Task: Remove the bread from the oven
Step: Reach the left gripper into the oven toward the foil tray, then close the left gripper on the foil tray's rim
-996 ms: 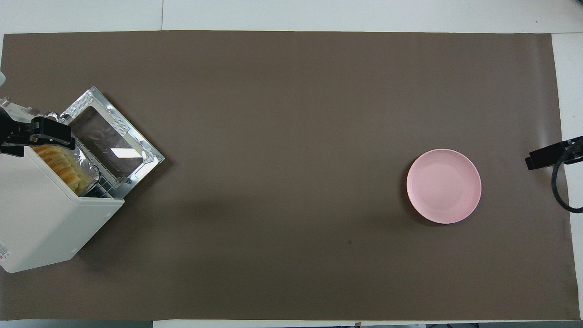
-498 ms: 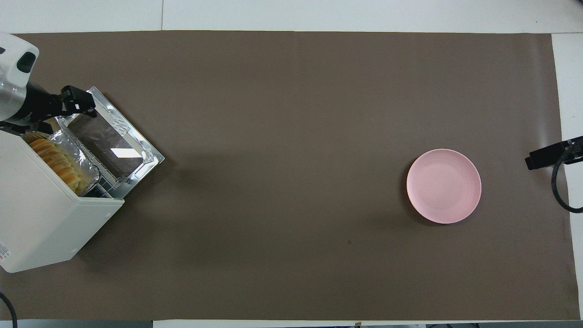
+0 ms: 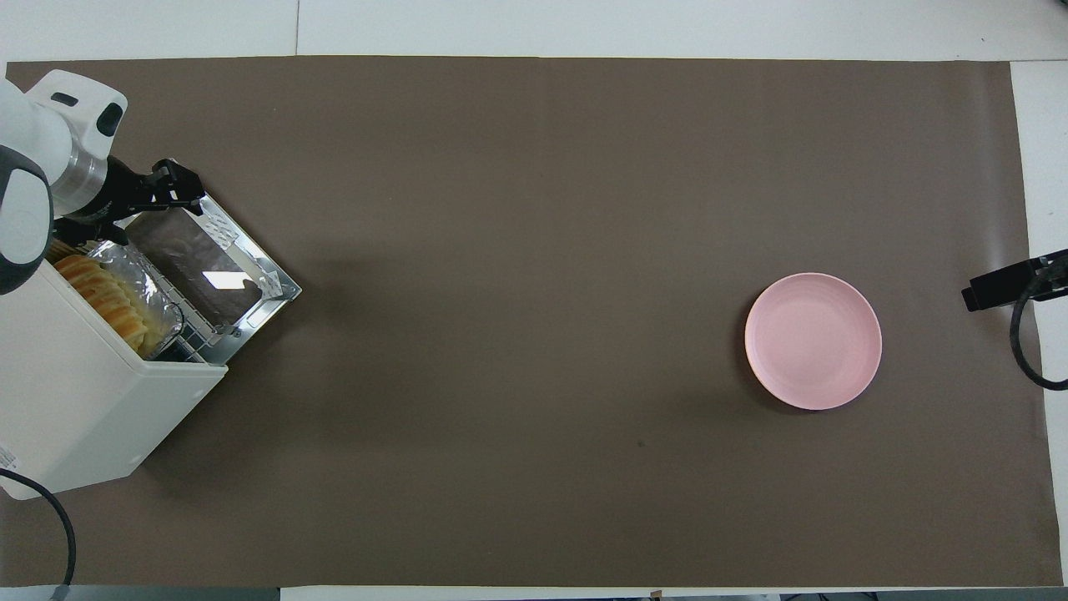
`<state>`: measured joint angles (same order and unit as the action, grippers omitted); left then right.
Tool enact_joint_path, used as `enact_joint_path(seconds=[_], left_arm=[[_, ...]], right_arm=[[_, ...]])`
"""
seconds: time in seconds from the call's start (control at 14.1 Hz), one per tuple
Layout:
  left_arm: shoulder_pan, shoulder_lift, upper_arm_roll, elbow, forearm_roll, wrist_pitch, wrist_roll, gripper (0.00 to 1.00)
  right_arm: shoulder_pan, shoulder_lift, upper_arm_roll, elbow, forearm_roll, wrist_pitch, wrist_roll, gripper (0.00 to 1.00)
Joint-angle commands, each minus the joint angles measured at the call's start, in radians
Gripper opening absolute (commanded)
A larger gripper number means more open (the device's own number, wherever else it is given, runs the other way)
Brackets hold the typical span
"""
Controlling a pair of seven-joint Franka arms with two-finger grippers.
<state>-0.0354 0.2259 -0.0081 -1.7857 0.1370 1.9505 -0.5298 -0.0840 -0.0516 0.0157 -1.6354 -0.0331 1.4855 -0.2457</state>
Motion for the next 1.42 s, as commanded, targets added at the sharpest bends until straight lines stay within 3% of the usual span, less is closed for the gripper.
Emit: enact_joint_path(seconds=[0.0, 0.28, 0.36, 0.43, 0.71, 0.78, 0.92, 1.07, 1.35], left_arm=[[-0.008, -0.034, 0.005, -0.08, 0.048, 0.038, -0.032, 1.0], [-0.006, -0.034, 0.005, -0.119, 0.073, 0.056, -0.05, 1.0], [-0.006, -0.033, 0.005, -0.12, 0.073, 0.068, -0.071, 0.92], [-0.005, -0.031, 0.005, -0.127, 0.073, 0.086, -0.075, 0.79], [-0.003, -0.039, 0.005, -0.161, 0.075, 0.099, -0.068, 0.09], [-0.003, -0.042, 0.005, -0.162, 0.076, 0.094, -0.064, 0.0], [-0.014, -0.037, 0.005, -0.149, 0.087, 0.09, -0.05, 0.0], [-0.065, 0.002, -0.001, -0.034, 0.085, 0.059, -0.047, 0.0], [-0.336, 0.099, -0.003, 0.175, 0.067, 0.016, -0.045, 0.0]], right_arm=[[-0.008, -0.021, 0.007, -0.023, -0.014, 0.001, -0.02, 1.0], [-0.008, -0.022, 0.007, -0.023, -0.014, 0.001, -0.02, 1.0], [-0.008, -0.021, 0.007, -0.023, -0.014, 0.001, -0.02, 1.0], [-0.008, -0.02, 0.007, -0.023, -0.014, 0.001, -0.02, 1.0], [-0.008, -0.02, 0.007, -0.023, -0.014, 0.001, -0.02, 1.0], [-0.008, -0.02, 0.007, -0.023, -0.014, 0.001, -0.02, 1.0], [-0.008, -0.021, 0.007, -0.023, -0.014, 0.001, -0.02, 1.0], [-0.008, -0.021, 0.007, -0.023, -0.014, 0.001, -0.02, 1.0], [-0.008, -0.02, 0.007, -0.023, -0.014, -0.001, -0.02, 1.0]])
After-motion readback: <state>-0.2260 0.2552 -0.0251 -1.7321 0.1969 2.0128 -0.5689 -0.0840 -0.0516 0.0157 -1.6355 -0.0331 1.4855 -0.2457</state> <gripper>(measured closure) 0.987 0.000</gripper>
